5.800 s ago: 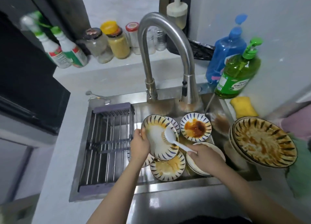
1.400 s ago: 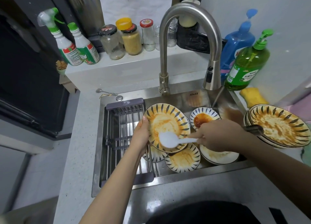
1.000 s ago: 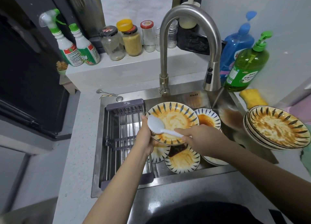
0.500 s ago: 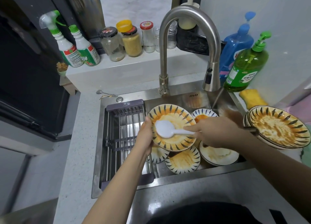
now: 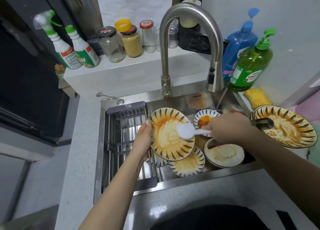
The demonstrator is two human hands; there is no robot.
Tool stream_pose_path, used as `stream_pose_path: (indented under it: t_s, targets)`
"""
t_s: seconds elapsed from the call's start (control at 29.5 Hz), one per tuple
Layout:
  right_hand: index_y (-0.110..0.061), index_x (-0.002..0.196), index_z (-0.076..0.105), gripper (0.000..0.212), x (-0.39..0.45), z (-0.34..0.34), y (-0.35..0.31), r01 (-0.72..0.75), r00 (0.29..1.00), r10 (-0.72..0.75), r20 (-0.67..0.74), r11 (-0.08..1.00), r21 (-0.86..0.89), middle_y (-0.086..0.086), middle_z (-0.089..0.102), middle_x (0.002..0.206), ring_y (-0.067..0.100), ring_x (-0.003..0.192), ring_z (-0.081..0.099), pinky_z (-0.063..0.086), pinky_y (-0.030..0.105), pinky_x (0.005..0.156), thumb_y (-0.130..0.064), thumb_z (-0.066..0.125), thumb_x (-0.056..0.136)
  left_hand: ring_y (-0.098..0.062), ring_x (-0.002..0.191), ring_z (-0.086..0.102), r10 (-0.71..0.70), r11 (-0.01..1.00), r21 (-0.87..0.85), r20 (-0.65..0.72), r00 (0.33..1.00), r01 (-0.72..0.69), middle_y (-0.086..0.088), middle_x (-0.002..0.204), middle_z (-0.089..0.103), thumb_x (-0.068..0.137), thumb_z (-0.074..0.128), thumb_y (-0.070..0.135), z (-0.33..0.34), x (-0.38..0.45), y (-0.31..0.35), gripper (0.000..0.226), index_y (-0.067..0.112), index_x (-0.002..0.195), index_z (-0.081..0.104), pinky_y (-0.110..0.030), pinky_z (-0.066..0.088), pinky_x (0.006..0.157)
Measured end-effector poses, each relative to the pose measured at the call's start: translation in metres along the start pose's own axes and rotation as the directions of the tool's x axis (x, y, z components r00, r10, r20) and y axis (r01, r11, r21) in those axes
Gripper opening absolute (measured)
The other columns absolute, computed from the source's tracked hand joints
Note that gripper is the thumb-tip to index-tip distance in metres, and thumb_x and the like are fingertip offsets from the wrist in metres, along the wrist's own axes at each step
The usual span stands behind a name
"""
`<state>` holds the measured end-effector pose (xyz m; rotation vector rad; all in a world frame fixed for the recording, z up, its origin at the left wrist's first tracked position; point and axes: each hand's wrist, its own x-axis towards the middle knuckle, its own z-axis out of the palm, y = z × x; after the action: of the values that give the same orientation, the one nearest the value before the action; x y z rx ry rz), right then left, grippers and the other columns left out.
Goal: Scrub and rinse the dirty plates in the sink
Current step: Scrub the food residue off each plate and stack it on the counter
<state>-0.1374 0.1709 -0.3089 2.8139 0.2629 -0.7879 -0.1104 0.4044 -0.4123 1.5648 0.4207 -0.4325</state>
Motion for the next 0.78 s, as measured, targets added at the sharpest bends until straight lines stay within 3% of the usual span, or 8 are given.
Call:
stream_pose_path:
  t_s: [0.14,0.24,0.41,0.48,0.58,0.65,0.71,0.78]
  targets:
    - [-0.045,0.141,0.034,0.045,0.003,0.009,-0.016,0.106,0.983,-0.082,-0.165,0.985,0.139,-0.008,0.047,0.071,0.008,0.061,0.046,0.033,0.021,0.048,-0.025,0.036,0.101,-0.025,0.103,0.06,-0.043,0.996,-0.075,0.033,0.999,0.046,-0.005,0.112,0.064,0.1,0.03,0.052,0.01,-0.004,0.003,0.052,0.014,0.129,0.05,-0.04,0.049,0.091]
    - [-0.057,0.134,0.037,0.04,-0.005,0.008,-0.007,0.152,0.988,-0.14,-0.073,0.964,0.217,-0.012,0.054,0.074,0.004,0.063,0.05,0.037,0.019,0.052,-0.037,0.041,0.099,-0.022,0.098,0.063,-0.035,0.988,-0.147,0.028,0.999,0.038,-0.004,0.108,0.067,0.1,0.025,0.052,0.006,-0.003,0.006,0.051,0.017,0.12,0.055,-0.035,0.055,0.073]
    - [-0.051,0.136,0.04,0.042,0.001,0.024,0.016,-0.075,0.981,0.136,-0.138,0.923,0.376,-0.014,0.053,0.07,0.005,0.062,0.057,0.045,0.019,0.05,-0.032,0.046,0.098,-0.02,0.095,0.07,-0.076,0.971,-0.217,0.115,0.99,0.099,-0.003,0.1,0.074,0.1,0.024,0.053,-0.009,0.002,0.0,0.052,0.018,0.115,0.061,-0.038,0.057,0.075]
    - [-0.041,0.136,0.046,0.041,0.006,0.043,0.005,-0.013,0.967,0.184,-0.179,0.73,0.683,-0.015,0.06,0.076,0.007,0.057,0.059,0.04,0.017,0.045,-0.031,0.049,0.097,-0.02,0.093,0.07,-0.123,0.961,-0.232,0.142,0.982,0.154,-0.003,0.098,0.075,0.1,0.025,0.053,-0.011,0.002,-0.004,0.054,0.016,0.115,0.062,-0.038,0.056,0.076]
    - [-0.027,0.122,0.059,0.027,0.009,0.068,-0.008,0.073,0.95,0.272,-0.155,0.288,0.955,-0.005,0.066,0.077,0.01,0.053,0.054,0.038,0.021,0.044,-0.025,0.055,0.095,-0.022,0.09,0.071,-0.184,0.942,-0.25,0.17,0.968,0.223,-0.006,0.096,0.075,0.1,0.027,0.052,-0.011,0.002,-0.011,0.053,0.014,0.112,0.062,-0.039,0.058,0.074]
    - [-0.013,0.102,0.067,0.018,0.009,0.074,-0.014,0.058,0.963,0.258,-0.073,0.066,0.996,-0.002,0.065,0.065,0.011,0.045,0.046,0.034,0.023,0.039,-0.025,0.057,0.095,-0.024,0.09,0.072,-0.237,0.914,-0.288,0.193,0.952,0.286,-0.01,0.1,0.074,0.099,0.029,0.051,-0.011,0.001,-0.018,0.055,0.01,0.117,0.061,-0.04,0.06,0.07]
    - [-0.006,0.088,0.062,0.024,0.009,0.076,-0.018,0.004,0.983,0.183,0.002,-0.03,1.0,-0.008,0.053,0.049,0.008,0.039,0.039,0.032,0.02,0.037,-0.029,0.056,0.095,-0.028,0.098,0.07,-0.272,0.883,-0.325,0.233,0.934,0.339,-0.015,0.111,0.07,0.098,0.03,0.053,-0.008,-0.002,-0.025,0.058,0.008,0.124,0.058,-0.043,0.059,0.072]
    - [-0.004,0.092,0.059,0.025,0.013,0.078,-0.02,-0.063,0.991,0.105,0.08,-0.153,0.986,-0.005,0.042,0.047,0.008,0.038,0.035,0.03,0.019,0.037,-0.028,0.057,0.094,-0.031,0.103,0.068,-0.298,0.859,-0.344,0.268,0.916,0.38,-0.017,0.117,0.068,0.097,0.03,0.055,-0.004,-0.003,-0.033,0.061,0.008,0.126,0.057,-0.047,0.057,0.076]
